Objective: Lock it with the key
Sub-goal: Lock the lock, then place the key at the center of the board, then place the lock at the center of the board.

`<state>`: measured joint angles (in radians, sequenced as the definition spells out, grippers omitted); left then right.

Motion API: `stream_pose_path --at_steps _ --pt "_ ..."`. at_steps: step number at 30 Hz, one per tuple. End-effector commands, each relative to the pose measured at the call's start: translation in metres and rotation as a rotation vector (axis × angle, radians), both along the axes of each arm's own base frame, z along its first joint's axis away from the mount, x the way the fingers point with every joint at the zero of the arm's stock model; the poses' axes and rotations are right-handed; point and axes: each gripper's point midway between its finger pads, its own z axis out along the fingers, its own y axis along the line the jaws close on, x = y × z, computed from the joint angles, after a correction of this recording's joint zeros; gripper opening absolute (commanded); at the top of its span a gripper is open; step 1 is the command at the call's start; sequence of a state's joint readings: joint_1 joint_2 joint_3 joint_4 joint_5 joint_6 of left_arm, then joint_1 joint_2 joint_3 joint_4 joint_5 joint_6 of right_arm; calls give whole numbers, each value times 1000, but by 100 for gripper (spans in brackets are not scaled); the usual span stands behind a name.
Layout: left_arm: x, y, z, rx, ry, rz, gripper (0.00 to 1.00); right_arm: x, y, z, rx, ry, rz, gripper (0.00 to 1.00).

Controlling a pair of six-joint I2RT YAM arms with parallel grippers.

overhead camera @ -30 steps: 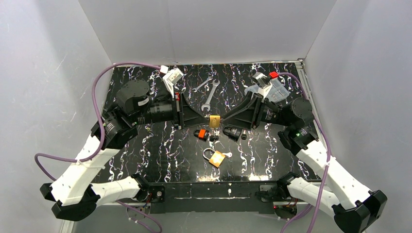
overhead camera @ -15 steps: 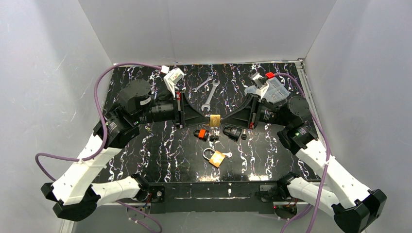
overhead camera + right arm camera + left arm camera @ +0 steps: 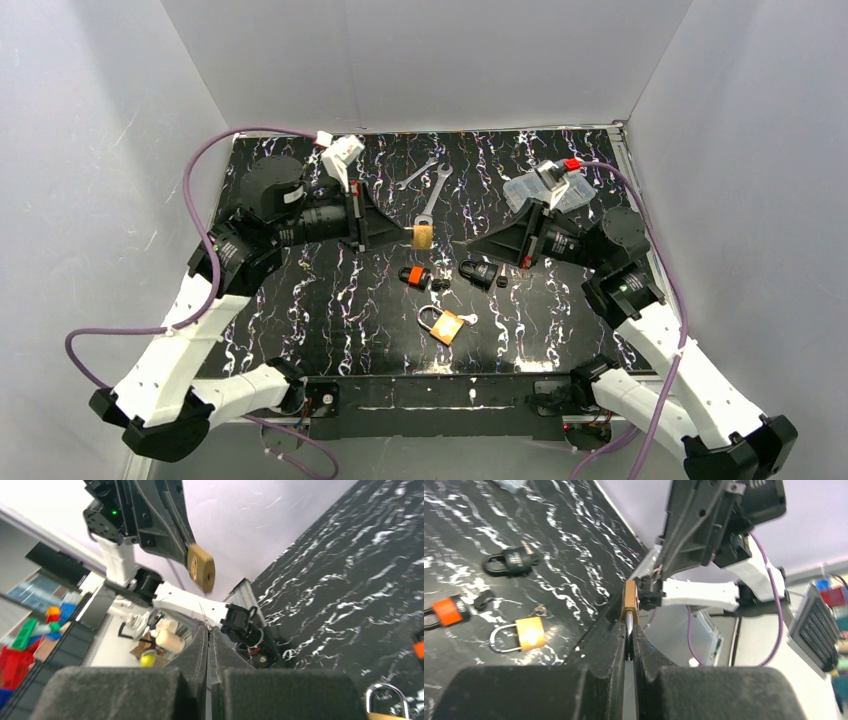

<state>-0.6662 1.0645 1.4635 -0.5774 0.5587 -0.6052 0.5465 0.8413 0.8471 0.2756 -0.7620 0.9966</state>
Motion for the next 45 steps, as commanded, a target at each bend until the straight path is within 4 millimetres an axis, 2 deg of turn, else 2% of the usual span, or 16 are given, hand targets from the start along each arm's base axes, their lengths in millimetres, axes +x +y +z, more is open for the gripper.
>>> stream_pose_path --at_steps 1,3,5,7,9,12,14,17,18,24,26,30,35,41,44,45 --pt "7 27 -2 25 -27 54 0 14 -18 -24 -34 32 -99 1" --pt "12 33 -14 34 10 79 0 20 -22 -48 -103 77 -140 1" --pt "17 35 -37 66 72 114 0 27 -25 -79 -209 145 -177 1" --pt "20 37 -68 111 166 149 0 30 -23 -111 -298 226 -194 1" --pt "25 43 -110 189 260 214 0 28 -14 -137 -356 275 -183 1" --pt "28 62 -179 334 379 322 0 19 14 -167 -449 305 -149 1" --pt "29 68 -213 382 443 364 0 12 40 -182 -514 310 -116 1" --pt "31 71 -252 409 524 400 0 13 72 -207 -593 339 -81 1" --pt "32 73 -265 428 553 414 0 17 82 -222 -626 363 -73 1" --pt "37 88 -322 527 670 456 0 38 126 -266 -719 435 -43 1" --pt "37 95 -336 553 706 470 0 44 136 -283 -760 464 -49 1" --pt "34 104 -357 584 759 495 0 52 152 -303 -792 496 -60 1" --pt "27 117 -376 619 831 523 0 55 155 -328 -849 527 -87 1" --pt "25 137 -383 694 841 601 46 51 157 -340 -872 542 -69 1" --pt "28 141 -379 704 819 627 59 50 157 -343 -885 546 -67 1" --pt "29 142 -376 709 810 636 64 50 157 -343 -888 547 -66 4"
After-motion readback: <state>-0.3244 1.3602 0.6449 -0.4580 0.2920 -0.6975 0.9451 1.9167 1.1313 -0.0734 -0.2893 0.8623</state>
